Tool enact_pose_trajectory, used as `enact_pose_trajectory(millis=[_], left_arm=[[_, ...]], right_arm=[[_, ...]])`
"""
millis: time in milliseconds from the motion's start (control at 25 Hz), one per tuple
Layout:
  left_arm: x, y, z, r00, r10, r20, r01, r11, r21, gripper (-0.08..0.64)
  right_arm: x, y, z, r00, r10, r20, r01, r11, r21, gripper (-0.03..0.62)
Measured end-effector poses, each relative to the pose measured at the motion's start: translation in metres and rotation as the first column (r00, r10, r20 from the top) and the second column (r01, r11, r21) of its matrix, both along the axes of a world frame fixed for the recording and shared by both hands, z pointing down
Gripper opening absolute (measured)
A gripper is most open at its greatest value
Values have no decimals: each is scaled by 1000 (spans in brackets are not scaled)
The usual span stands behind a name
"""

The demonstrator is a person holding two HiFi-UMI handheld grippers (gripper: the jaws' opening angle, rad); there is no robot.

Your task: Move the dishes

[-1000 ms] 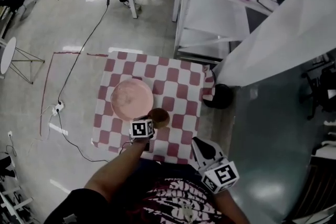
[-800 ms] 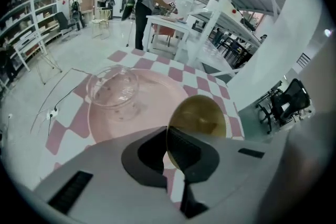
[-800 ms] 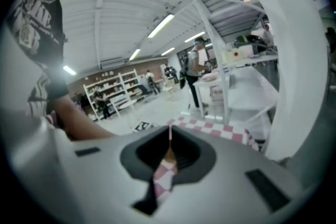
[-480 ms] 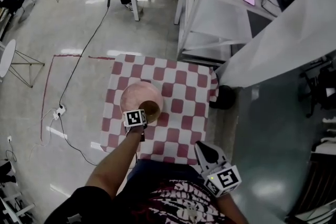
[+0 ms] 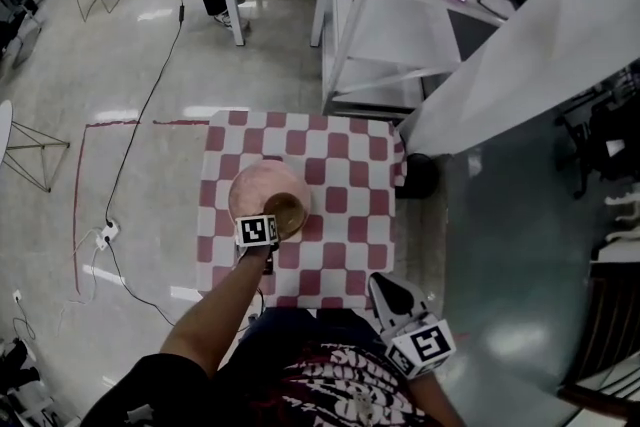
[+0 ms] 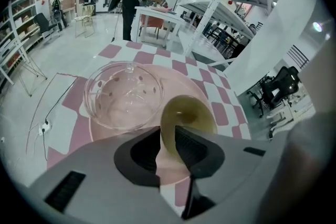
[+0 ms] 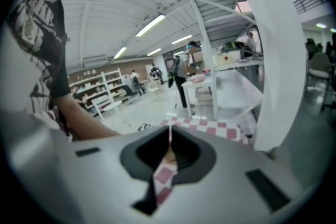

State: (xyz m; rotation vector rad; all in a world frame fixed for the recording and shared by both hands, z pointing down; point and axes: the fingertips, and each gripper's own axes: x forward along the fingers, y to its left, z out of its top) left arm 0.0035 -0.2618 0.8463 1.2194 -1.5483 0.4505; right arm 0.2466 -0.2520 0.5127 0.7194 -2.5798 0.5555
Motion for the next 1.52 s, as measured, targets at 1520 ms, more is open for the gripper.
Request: enact_pose_trajectory(millis=[1520], left_arm=[[61, 28, -443, 861, 210, 463, -508, 340, 791, 31]], right_arm=[[-79, 10, -94, 995, 0, 100, -36, 935, 353, 35]])
